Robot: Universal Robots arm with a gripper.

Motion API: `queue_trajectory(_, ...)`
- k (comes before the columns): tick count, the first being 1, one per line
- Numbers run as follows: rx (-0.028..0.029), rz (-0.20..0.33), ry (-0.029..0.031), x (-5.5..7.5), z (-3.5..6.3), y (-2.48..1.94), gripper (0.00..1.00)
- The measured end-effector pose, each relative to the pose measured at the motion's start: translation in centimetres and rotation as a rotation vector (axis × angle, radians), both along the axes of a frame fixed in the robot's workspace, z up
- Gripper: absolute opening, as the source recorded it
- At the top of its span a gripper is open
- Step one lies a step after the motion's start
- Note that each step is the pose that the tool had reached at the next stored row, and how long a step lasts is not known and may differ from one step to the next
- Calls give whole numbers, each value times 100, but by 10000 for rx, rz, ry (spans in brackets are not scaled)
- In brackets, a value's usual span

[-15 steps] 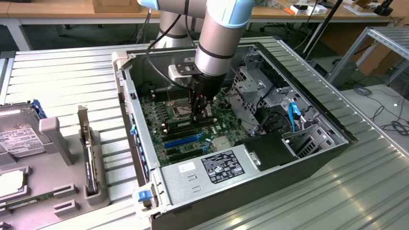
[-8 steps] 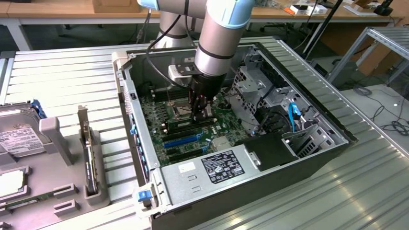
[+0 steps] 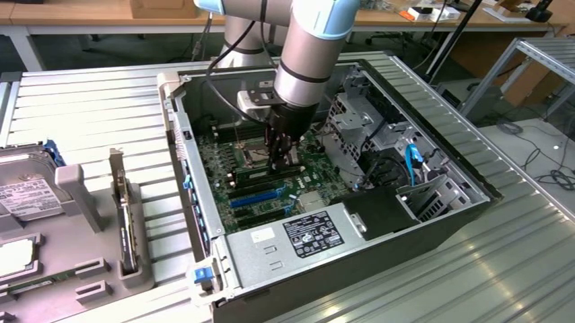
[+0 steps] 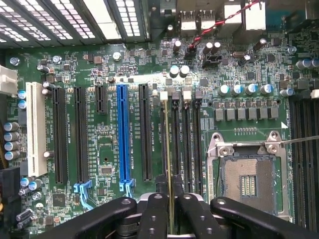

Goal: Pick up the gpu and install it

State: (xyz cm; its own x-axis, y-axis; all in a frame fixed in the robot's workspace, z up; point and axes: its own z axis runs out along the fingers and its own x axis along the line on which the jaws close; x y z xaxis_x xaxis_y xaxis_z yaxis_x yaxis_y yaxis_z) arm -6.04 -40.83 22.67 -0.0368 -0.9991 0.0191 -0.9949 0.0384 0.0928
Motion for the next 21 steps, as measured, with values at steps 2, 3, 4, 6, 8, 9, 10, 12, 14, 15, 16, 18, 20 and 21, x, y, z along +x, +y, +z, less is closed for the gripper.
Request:
queue_trajectory(2,-2,44,0,0,1,4,14)
queue_trajectory(3,-1,93,0,0,0,6,14)
queue_trajectory(4,-1,144,-3,0,0,9,14)
queue_trajectory(6,-2,211,-8,0,3,11,14)
queue_trajectory(8,5,250,-10,0,16,11,14)
queue_trajectory(9,11,269,-11,0,26,13,14)
queue_trajectory(10,18,290,-13,0,42,15,14)
queue_trajectory(12,33,309,-16,0,65,16,14)
queue_trajectory(14,30,305,-14,0,67,15,14)
queue_trajectory(15,30,301,-15,0,67,15,14)
queue_trajectory(16,30,291,-15,0,67,15,14)
queue_trajectory(18,29,246,-18,-1,67,14,14)
queue_trajectory(20,30,120,-20,-2,66,9,14)
queue_trajectory(21,30,79,-20,-2,66,4,14)
